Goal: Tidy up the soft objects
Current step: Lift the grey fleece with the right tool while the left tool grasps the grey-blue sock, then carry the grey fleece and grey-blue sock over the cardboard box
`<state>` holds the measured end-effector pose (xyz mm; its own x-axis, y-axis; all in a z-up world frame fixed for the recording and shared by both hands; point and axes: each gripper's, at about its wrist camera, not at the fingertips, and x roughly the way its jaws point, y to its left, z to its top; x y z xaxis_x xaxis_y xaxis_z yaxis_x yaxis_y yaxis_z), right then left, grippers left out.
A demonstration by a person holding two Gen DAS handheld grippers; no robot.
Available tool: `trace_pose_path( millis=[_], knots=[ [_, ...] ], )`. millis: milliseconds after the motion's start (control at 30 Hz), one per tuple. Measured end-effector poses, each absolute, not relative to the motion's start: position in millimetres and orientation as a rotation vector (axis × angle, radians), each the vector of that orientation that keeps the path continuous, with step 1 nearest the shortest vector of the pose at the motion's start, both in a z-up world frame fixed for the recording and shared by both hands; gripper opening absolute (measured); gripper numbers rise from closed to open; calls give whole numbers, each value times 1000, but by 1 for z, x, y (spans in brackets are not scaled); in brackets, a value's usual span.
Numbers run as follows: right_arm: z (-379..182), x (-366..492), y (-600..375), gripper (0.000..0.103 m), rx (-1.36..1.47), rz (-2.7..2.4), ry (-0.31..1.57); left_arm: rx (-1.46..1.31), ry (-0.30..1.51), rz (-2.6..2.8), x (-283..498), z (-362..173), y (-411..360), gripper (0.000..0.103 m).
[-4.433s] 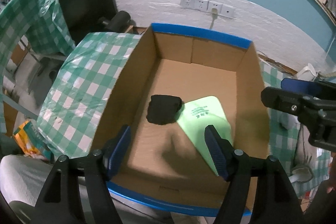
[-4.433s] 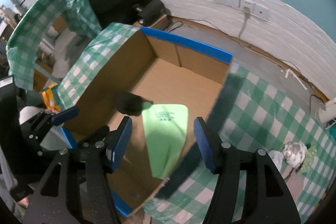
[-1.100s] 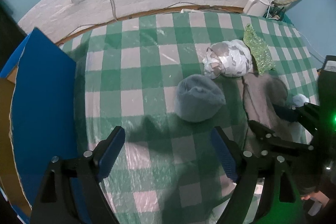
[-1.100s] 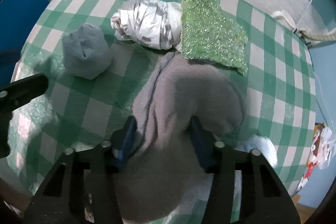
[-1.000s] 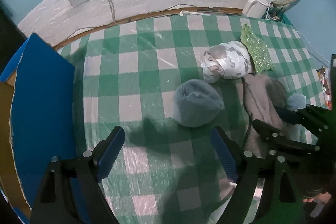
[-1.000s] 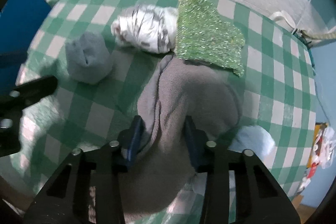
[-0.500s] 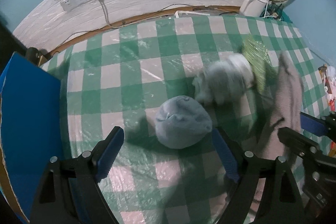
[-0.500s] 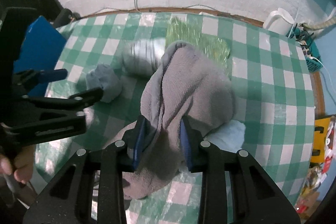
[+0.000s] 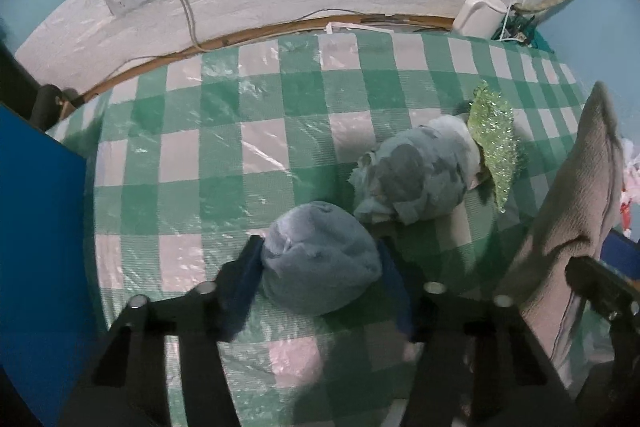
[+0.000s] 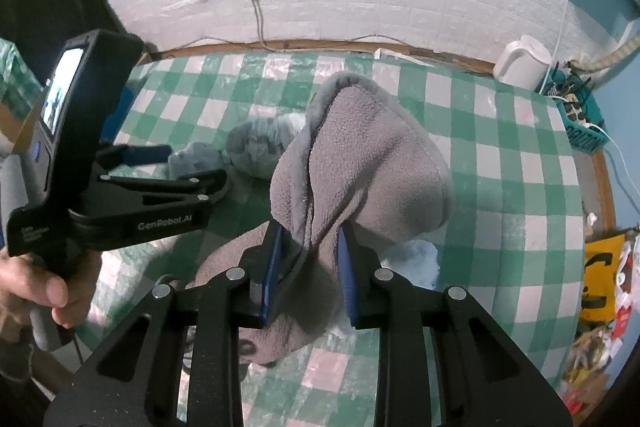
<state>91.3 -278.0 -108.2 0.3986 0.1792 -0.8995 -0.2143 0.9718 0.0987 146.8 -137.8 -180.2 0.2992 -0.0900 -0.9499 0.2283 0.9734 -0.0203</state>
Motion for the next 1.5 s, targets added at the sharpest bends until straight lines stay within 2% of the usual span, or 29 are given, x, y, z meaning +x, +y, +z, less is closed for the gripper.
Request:
trace_pose_path(
  millis=[33,100,233,400,1500],
  knots=[
    [-107,92,-278,25,-39,246,1127,116,1252,-217,147,-181,-137,49],
    [-102,92,-277,25,-59,241,1108,104,1248,-227,146,-182,-137,31],
    [-96,93,-277,25,-63,242,1091,120,1241,-233,143,-179,-139,21],
    [-89,94,-278,25,-60,240,1075,121,1229,-233,139,-173,-135,19],
    [-25,78,-267,25,-84,256,957,136,1059,-168,79,-71,-96,19]
  ],
)
